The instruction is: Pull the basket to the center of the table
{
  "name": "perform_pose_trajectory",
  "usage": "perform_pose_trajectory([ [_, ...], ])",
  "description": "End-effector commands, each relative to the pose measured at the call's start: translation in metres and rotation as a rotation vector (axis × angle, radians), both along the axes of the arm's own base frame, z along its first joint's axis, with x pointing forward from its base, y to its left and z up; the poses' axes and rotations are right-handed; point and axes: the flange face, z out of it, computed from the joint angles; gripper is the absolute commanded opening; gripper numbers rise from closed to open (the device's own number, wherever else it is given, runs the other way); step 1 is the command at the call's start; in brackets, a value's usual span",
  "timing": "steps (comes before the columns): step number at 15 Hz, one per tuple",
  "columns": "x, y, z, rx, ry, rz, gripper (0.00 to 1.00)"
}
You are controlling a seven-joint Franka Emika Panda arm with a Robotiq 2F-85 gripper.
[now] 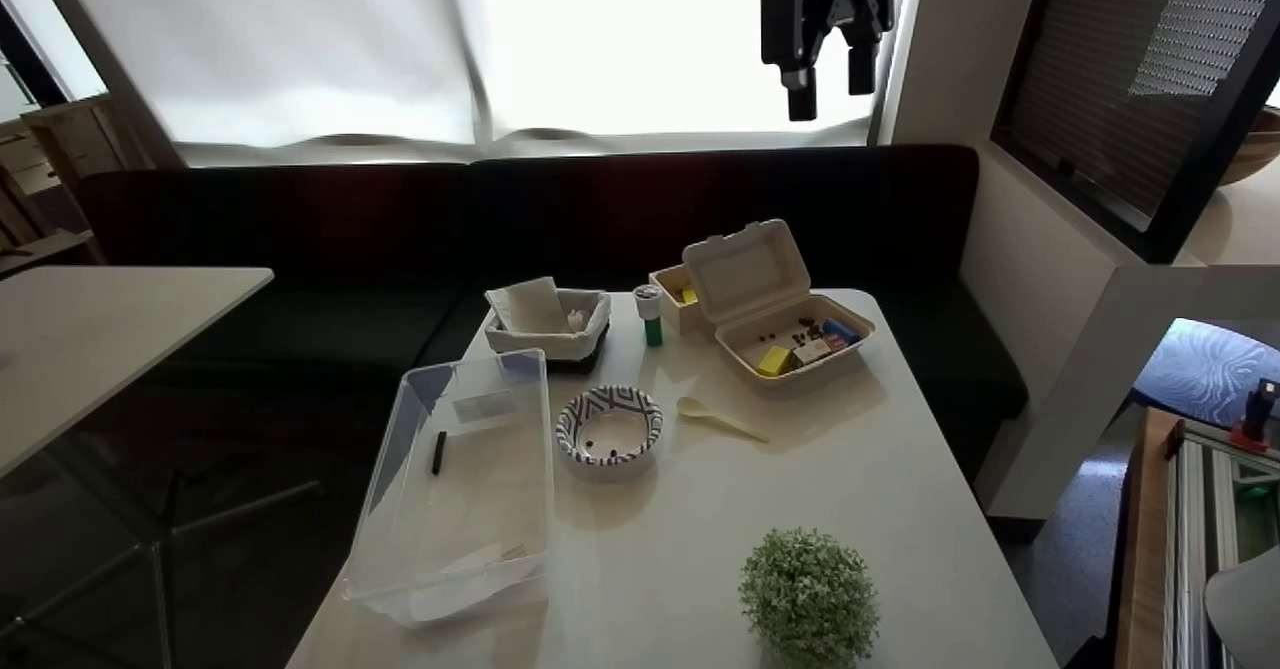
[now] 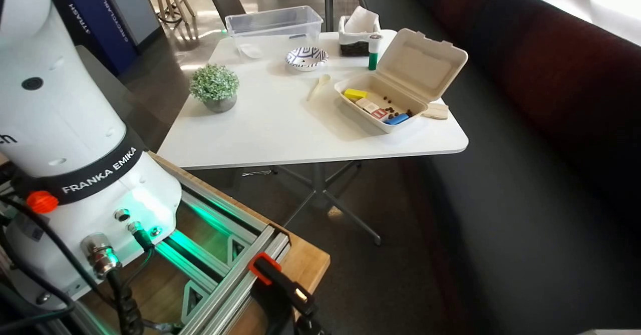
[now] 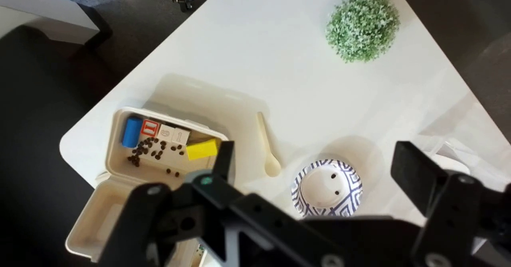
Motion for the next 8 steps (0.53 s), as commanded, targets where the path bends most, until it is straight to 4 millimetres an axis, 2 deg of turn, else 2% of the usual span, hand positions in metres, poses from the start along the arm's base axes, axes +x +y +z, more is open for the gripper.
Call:
perform_pose_trajectory([
  [1,0.049,0.011,-0.009,-0.005,-0.03,0.002,1.0],
  [4,0.095,0.015,-0.016,0.007,-0.098,-0.016,1.0],
  [8,0.152,0.03,-0.033,0.027,-0.162,-0.059,1.0],
])
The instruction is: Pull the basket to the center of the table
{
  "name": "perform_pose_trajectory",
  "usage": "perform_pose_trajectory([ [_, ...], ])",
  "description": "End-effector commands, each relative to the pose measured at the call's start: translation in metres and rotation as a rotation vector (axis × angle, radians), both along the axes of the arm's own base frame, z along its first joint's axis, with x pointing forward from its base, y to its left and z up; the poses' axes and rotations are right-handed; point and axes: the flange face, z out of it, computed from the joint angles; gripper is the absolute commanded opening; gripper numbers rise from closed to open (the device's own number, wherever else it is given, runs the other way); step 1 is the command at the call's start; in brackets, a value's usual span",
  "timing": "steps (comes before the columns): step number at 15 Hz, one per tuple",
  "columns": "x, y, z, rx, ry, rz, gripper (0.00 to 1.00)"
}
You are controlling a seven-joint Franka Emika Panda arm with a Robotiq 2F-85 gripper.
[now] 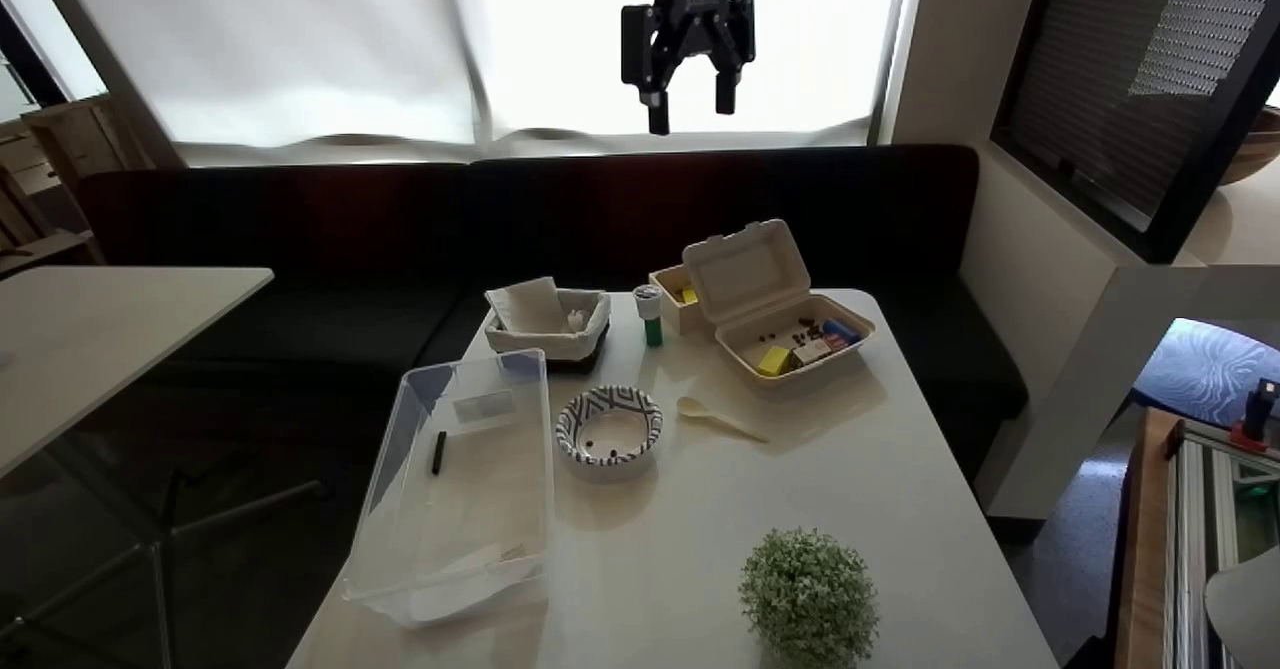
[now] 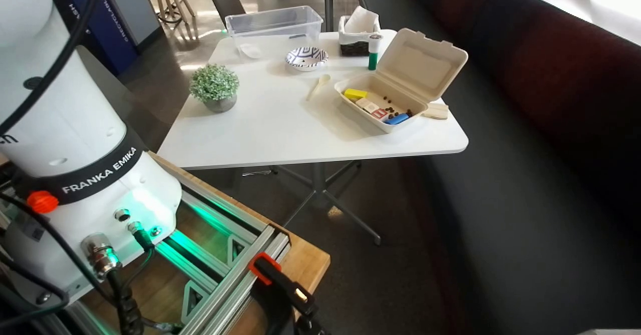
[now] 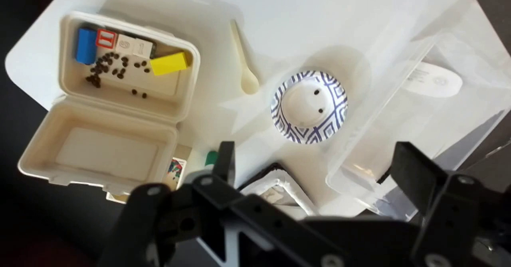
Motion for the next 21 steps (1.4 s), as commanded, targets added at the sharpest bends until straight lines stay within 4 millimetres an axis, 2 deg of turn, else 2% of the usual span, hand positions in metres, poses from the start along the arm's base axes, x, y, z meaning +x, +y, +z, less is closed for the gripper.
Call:
perform_pose_trajectory([
  [1,0.055,0.019,-0.016,0.005,-0.045,-0.045,1.0],
  [8,0.145,0.032,-0.052,0.036,-0.125,-0.248,1.0],
  [12,0.182,0.032,-0.076,0.045,-0.155,-0.432,1.0],
  [16,0.206,0.032,-0.095,0.055,-0.171,-0.58,1.0],
  [17,0.206,0.036,-0.097,0.07,-0.139,-0.599,1.0],
  [18,0.196,0.027,-0.093,0.052,-0.157,-0.544,1.0],
  [21,0.203,0.031,-0.1,0.063,-0.152,-0.576,1.0],
])
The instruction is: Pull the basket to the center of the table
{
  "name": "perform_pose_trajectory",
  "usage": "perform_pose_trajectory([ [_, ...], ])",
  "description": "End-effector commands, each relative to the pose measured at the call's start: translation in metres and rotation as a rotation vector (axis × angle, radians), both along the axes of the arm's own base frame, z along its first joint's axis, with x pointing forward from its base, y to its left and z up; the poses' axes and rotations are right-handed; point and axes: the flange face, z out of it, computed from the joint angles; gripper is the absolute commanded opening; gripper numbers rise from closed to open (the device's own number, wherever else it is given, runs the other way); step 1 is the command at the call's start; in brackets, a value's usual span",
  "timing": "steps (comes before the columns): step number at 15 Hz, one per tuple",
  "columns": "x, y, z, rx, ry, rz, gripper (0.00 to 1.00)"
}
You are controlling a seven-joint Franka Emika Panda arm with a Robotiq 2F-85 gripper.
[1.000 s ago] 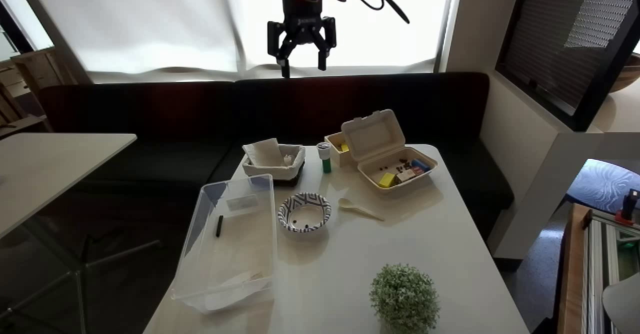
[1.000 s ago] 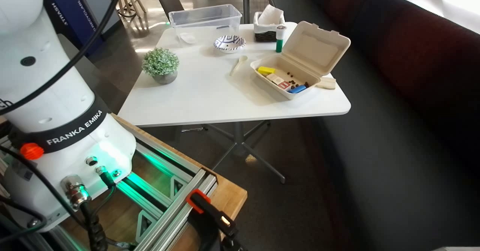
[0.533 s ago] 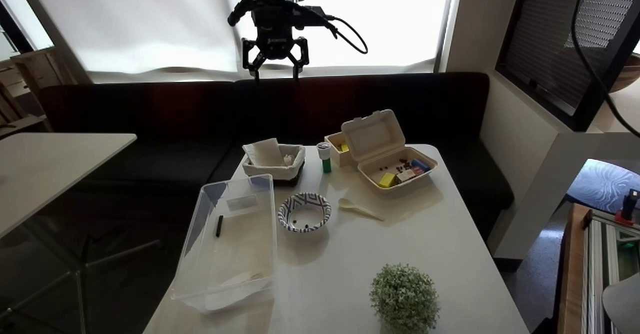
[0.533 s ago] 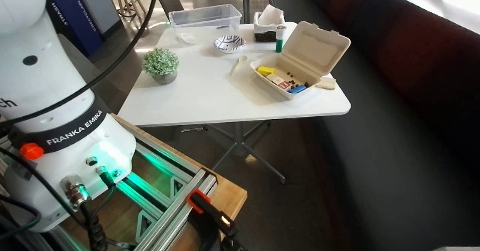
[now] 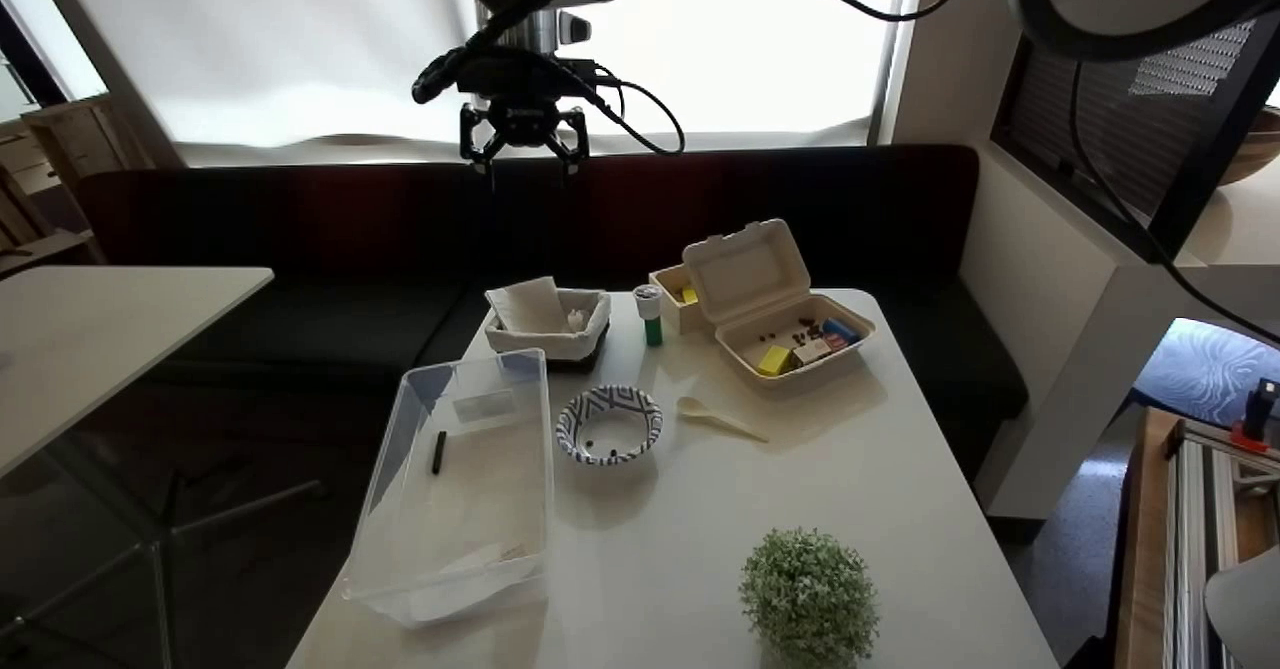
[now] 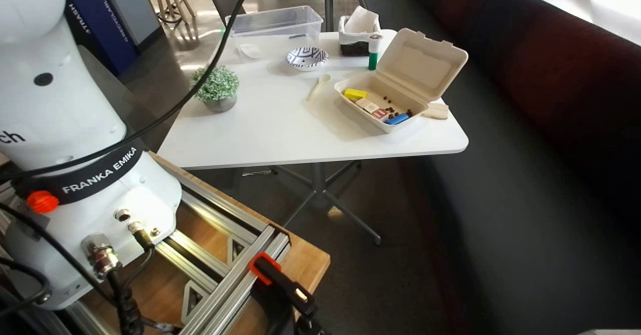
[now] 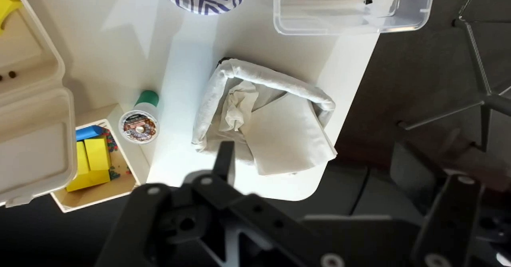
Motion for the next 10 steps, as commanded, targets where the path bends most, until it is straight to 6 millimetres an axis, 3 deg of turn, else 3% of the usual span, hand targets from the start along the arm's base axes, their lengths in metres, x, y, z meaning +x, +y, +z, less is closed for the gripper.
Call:
perform_pose_trajectory([
  [1,0.001,0.001,0.001,0.001,-0.003,-0.002,1.0],
  [4,0.001,0.001,0.004,0.003,-0.008,-0.006,1.0],
  [10,0.028,-0.008,-0.059,-0.006,-0.018,-0.21,1.0],
])
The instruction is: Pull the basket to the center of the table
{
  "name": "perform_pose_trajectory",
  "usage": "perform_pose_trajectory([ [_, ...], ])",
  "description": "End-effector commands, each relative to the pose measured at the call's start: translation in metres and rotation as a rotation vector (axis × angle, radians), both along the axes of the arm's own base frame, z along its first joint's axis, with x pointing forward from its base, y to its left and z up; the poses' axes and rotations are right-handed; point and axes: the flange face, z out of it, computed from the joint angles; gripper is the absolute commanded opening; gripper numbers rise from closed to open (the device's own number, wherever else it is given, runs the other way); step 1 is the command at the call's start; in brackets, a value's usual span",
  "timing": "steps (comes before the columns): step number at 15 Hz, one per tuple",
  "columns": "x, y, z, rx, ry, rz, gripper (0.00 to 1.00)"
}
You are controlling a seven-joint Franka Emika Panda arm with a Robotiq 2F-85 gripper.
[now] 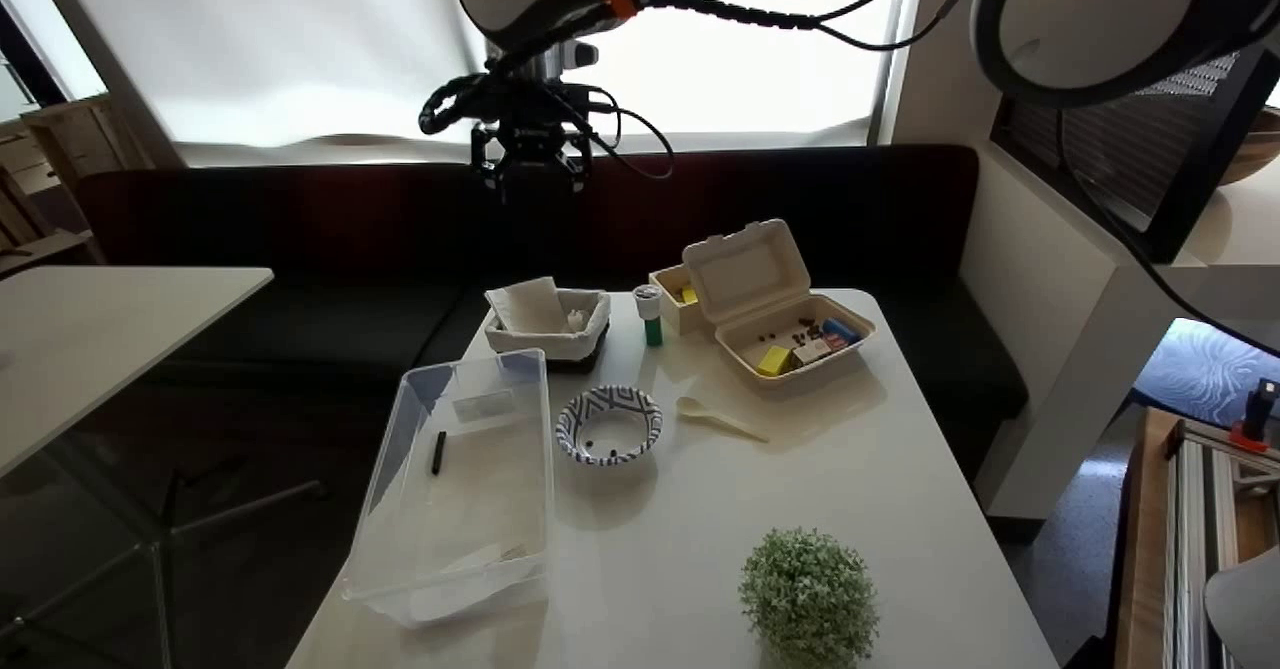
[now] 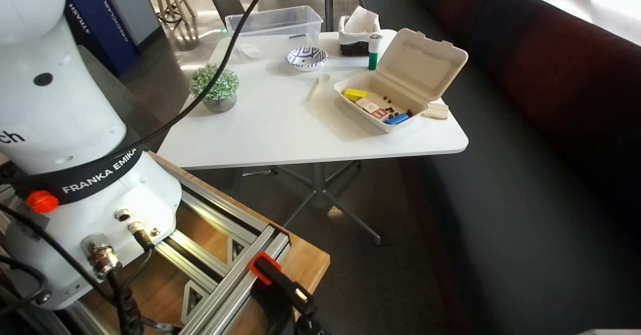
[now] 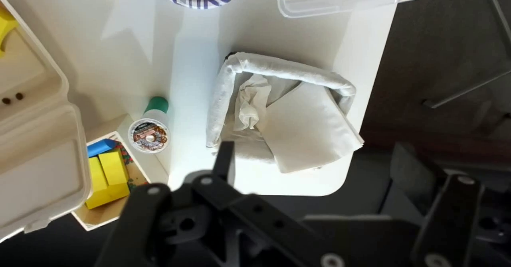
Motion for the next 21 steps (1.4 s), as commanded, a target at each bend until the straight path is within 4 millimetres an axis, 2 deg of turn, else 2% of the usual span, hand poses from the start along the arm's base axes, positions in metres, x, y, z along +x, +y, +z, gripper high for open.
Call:
perform_pose_trajectory([
  [1,0.02,0.005,-0.046,0.001,-0.029,-0.101,1.0],
  [6,0.03,0.008,-0.101,0.011,-0.043,-0.192,1.0],
  [10,0.034,0.008,-0.134,0.004,-0.063,-0.257,1.0],
  [17,0.024,-0.014,-0.17,-0.162,0.016,-0.403,1.0],
  [21,0.016,-0.024,-0.185,-0.173,0.096,-0.449,1.0],
])
